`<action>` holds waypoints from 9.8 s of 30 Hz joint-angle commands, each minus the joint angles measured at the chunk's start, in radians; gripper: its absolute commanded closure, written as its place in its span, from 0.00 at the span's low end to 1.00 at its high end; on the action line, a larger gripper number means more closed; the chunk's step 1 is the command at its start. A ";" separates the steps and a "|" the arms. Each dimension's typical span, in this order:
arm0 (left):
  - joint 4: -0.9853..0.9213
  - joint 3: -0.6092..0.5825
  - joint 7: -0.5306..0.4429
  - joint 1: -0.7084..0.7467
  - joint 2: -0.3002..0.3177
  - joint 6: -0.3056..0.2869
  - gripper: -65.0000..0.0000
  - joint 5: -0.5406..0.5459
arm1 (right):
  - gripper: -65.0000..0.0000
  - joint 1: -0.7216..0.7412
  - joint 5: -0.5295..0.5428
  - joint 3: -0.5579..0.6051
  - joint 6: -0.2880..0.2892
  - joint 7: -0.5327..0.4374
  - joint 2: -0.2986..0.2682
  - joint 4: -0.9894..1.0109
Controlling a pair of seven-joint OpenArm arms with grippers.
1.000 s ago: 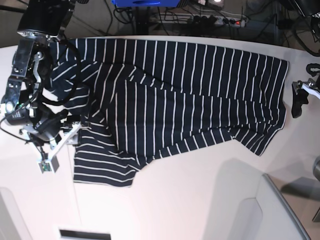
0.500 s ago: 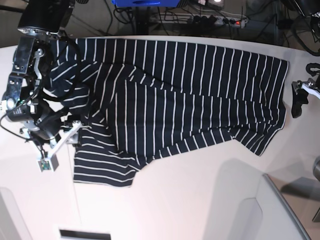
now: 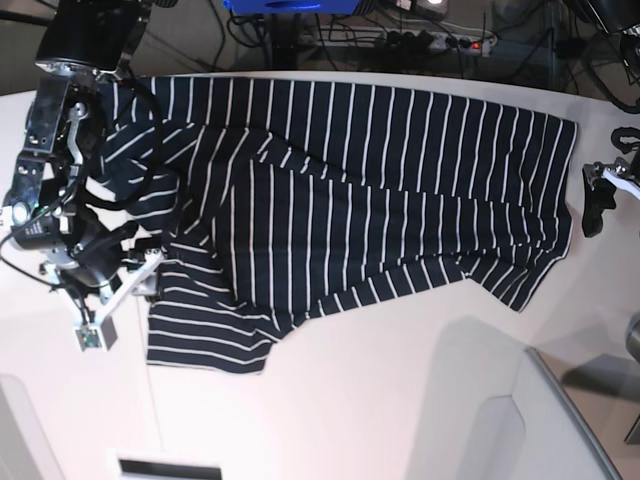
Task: Layout the t-shirt on the table in an organized manner, then fold the t-shirt properly
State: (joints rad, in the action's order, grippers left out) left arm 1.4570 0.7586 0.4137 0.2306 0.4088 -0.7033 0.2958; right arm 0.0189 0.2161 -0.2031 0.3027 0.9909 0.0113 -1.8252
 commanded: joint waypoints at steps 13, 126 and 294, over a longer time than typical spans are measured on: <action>0.104 -0.034 -0.023 0.028 0.006 0.005 0.00 0.021 | 0.53 0.020 0.007 -0.046 -0.003 -0.022 -0.003 -0.020; -0.074 0.086 -0.026 0.065 0.037 0.005 0.00 0.013 | 0.53 0.445 0.007 -0.054 -0.155 -0.372 -0.067 1.053; -1.122 -0.526 -0.180 -0.630 -0.009 0.198 0.53 -0.131 | 0.98 0.010 0.012 0.684 -0.156 -0.195 -0.064 0.117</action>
State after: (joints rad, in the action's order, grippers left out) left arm 0.3450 0.2363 0.1234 -0.4160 0.4042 -0.4961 0.1993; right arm 0.0147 0.2203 0.4820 0.1417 0.8150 -0.0605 -1.6871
